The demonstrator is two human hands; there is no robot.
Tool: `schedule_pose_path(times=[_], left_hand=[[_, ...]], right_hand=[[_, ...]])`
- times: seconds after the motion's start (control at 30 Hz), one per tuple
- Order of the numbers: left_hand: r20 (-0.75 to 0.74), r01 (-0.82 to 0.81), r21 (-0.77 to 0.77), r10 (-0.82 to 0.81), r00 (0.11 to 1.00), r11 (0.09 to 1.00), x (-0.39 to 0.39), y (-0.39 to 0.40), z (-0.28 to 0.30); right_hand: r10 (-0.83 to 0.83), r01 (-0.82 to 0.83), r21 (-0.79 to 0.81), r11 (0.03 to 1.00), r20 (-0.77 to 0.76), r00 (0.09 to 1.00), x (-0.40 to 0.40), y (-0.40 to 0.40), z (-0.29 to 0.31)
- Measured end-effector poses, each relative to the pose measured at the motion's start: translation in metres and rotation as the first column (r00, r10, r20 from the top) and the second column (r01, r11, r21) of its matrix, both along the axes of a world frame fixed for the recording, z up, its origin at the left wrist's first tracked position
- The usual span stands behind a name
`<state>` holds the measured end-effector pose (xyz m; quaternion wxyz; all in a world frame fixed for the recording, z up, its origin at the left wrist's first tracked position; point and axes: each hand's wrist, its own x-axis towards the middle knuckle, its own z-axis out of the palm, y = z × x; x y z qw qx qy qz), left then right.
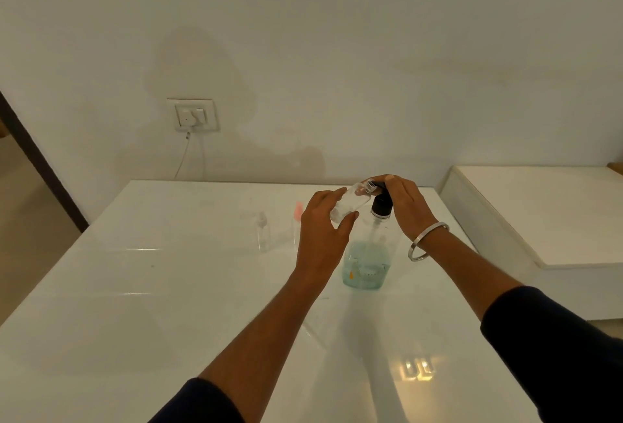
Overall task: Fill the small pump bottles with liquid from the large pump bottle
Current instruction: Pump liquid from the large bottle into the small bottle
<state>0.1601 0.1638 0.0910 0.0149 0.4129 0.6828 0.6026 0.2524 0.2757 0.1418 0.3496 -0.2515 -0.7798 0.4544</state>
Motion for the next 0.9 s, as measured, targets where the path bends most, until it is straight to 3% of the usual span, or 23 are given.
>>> schedule_pose_path(times=[0.9], left_hand=[[0.001, -0.011, -0.011, 0.011, 1.0, 1.0, -0.001, 0.0, -0.003]], right_hand=[[0.018, -0.018, -0.026, 1.0, -0.018, 1.0, -0.003, 0.004, -0.008]])
